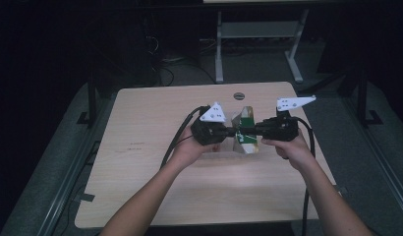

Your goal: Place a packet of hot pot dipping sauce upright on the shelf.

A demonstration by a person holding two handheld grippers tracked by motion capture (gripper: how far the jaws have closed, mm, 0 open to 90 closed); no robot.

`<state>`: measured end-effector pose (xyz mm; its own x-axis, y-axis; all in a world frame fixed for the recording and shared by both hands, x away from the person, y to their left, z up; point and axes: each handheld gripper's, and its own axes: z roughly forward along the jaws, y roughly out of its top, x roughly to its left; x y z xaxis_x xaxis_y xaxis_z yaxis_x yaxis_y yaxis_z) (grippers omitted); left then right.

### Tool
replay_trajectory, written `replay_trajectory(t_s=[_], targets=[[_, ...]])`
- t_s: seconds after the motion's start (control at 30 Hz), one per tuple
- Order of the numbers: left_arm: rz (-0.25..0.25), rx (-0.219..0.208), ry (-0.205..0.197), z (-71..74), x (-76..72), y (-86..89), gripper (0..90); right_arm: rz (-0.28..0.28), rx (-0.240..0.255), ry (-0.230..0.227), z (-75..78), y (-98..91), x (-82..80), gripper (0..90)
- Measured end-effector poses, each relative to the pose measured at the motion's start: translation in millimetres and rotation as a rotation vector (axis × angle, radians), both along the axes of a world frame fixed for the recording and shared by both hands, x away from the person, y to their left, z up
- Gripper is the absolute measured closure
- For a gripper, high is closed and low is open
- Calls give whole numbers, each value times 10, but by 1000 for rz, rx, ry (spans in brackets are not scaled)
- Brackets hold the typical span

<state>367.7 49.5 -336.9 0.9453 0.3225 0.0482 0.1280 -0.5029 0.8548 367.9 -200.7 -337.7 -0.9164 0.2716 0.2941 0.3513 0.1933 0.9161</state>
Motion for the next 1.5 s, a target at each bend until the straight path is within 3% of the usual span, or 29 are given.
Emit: replay_trajectory(t_s=[0.37, 1.0, 1.3, 1.5], targets=[[35, 13, 13, -87, 103, -7, 889, -19, -21, 13, -99, 37, 129, 900], [60, 19, 37, -133, 137, 66, 839, -65, -48, 35, -242, 47, 248, 900], [5, 53, 49, -132, -52, 143, 758, -90, -70, 41, -306, 82, 315, 900], [-25, 84, 86, -224, -189, 224, 670, -99, -79, 45, -329, 108, 348, 900]])
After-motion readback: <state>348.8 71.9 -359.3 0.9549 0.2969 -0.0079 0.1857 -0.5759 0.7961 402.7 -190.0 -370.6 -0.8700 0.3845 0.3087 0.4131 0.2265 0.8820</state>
